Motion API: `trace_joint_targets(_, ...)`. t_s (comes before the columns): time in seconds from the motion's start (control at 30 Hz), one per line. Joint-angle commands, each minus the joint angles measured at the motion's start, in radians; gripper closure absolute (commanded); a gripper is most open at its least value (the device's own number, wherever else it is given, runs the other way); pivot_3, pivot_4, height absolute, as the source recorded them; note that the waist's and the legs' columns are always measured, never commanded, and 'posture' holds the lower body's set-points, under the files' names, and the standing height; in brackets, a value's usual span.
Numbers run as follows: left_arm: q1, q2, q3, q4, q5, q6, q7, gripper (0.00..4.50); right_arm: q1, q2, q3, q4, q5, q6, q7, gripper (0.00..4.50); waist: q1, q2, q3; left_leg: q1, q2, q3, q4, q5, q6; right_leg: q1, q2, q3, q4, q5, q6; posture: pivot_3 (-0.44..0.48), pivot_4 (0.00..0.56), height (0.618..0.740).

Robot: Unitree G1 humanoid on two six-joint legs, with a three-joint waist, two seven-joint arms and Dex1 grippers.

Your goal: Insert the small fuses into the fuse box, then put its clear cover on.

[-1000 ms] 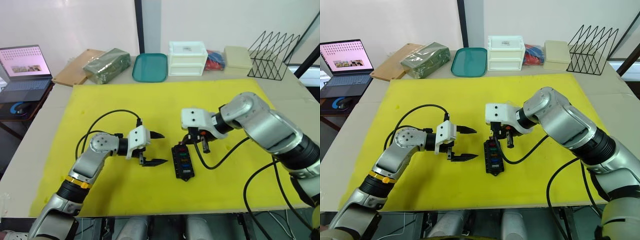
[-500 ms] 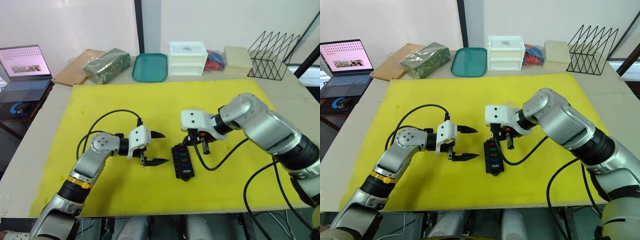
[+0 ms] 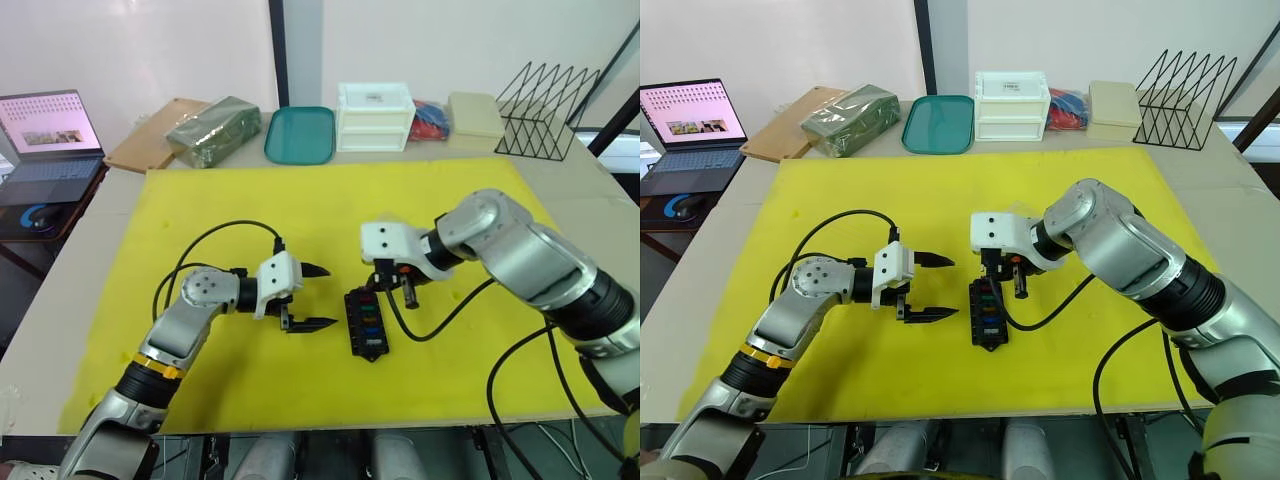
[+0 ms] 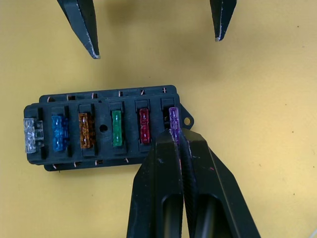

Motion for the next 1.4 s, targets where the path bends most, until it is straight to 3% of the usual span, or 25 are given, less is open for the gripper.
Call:
trace_joint_targets(0.03, 0.010, 0.003, -0.003, -0.043, -0.002, -0.006, 0.006, 0.00, -0.002, 0.010, -0.002, -0.011, -0.012, -0.003, -0.004, 4.47, 0.000, 0.000, 0.000, 0.000, 0.000, 0.000, 0.000, 0.000, 0.000, 0.000, 0.000, 0.000, 0.000, 0.000, 0.000, 0.000, 0.150, 0.740)
trace_joint_targets(1.4, 0.010, -0.004, -0.002, -0.031, 0.006, -0.011, 0.017, 0.00, -0.013, 0.002, 0.010, 0.003, -0.060, -0.054, 0.042, 4.47, 0.000, 0.000, 0.000, 0.000, 0.000, 0.000, 0.000, 0.000, 0.000, 0.000, 0.000, 0.000, 0.000, 0.000, 0.000, 0.000, 0.150, 0.740)
